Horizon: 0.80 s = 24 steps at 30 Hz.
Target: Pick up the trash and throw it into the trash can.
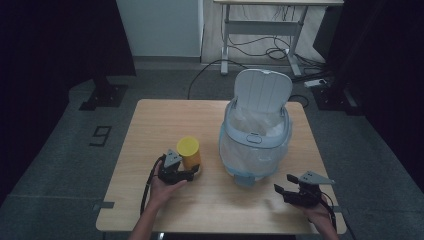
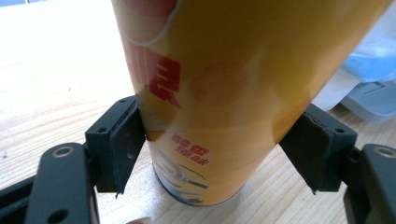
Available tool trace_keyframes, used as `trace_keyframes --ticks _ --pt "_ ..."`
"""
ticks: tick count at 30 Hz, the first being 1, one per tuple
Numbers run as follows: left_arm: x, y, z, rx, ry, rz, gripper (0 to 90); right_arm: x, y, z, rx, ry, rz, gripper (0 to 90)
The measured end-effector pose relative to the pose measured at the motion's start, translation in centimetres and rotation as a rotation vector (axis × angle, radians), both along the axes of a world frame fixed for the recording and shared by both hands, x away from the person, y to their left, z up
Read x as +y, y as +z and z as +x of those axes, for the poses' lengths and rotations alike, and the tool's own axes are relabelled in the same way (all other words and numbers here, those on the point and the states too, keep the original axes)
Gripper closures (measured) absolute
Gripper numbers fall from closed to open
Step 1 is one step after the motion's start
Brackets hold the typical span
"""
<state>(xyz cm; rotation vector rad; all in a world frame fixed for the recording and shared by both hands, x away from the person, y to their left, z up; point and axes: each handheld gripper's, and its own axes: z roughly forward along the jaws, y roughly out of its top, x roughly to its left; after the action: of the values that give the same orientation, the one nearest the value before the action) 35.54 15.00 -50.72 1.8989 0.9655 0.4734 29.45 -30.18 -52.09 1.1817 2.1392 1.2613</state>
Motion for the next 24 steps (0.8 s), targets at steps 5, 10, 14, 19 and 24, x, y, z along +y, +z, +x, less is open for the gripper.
trace_keyframes --ticks 5,10,14,19,24 --pt "0.2 0.5 -0.4 -0.008 -0.010 -0.009 24.5 0.0 0.0 0.0 0.003 0.000 -0.001 29.6" --pt "0.1 0.9 -0.6 -0.009 -0.030 -0.014 24.5 -0.1 0.0 0.0 0.004 -0.003 0.001 29.6" --pt "-0.1 1.2 -0.8 -0.013 -0.049 -0.015 24.5 -0.3 0.1 0.0 0.001 -0.009 0.007 29.6" --pt "-0.5 1.8 -1.0 -0.023 -0.071 -0.024 24.5 -0.5 0.1 0.0 0.000 -0.016 0.013 29.7" --pt "-0.6 2.3 -1.2 -0.022 -0.087 -0.037 24.5 -0.6 0.2 0.0 -0.001 -0.020 0.015 29.6"
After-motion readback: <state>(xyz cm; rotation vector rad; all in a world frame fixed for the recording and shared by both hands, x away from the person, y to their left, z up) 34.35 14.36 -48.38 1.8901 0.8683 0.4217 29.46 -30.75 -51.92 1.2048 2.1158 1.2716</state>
